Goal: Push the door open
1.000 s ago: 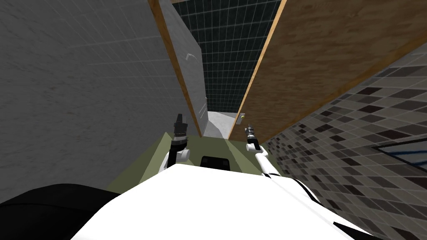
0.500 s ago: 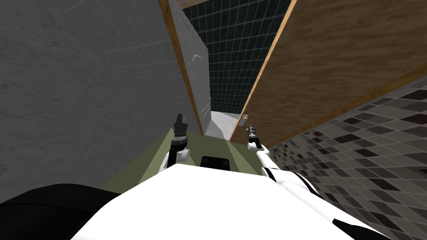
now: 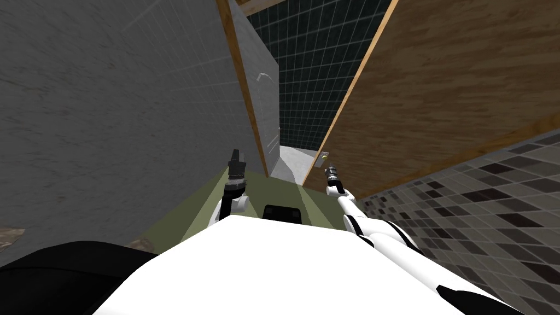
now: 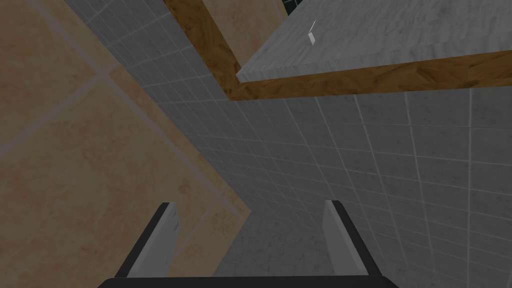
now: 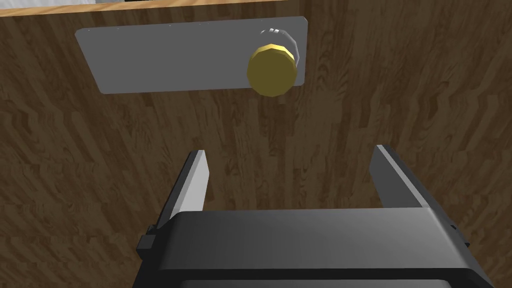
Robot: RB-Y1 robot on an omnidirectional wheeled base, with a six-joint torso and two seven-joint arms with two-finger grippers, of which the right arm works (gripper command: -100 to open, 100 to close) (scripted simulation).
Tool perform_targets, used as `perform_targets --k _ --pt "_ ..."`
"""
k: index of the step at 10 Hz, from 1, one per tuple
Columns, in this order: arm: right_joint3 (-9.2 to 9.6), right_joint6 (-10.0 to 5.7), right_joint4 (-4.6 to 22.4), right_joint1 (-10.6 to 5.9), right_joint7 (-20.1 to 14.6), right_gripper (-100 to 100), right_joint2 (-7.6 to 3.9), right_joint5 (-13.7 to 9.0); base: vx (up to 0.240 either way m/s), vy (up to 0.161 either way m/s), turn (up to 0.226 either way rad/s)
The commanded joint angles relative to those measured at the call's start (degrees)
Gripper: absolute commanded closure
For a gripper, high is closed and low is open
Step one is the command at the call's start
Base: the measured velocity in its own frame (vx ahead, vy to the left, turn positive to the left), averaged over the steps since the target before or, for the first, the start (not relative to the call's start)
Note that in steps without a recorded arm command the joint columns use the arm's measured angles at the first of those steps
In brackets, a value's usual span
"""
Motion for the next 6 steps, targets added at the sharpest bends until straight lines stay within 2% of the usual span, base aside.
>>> perform_targets --k 1,4,6 --pt "0.0 0.0 0.0 0.0 0.0 -100 0.0 0.0 -0.006 -0.023 0.024" --pt "-0.38 -0.04 0.4 -0.16 0.2 -100 0.01 -0.14 0.164 -0.03 0.024" --pt "-0.66 -0.07 0.62 -0.24 0.38 -100 0.04 -0.23 0.208 -0.082 0.029"
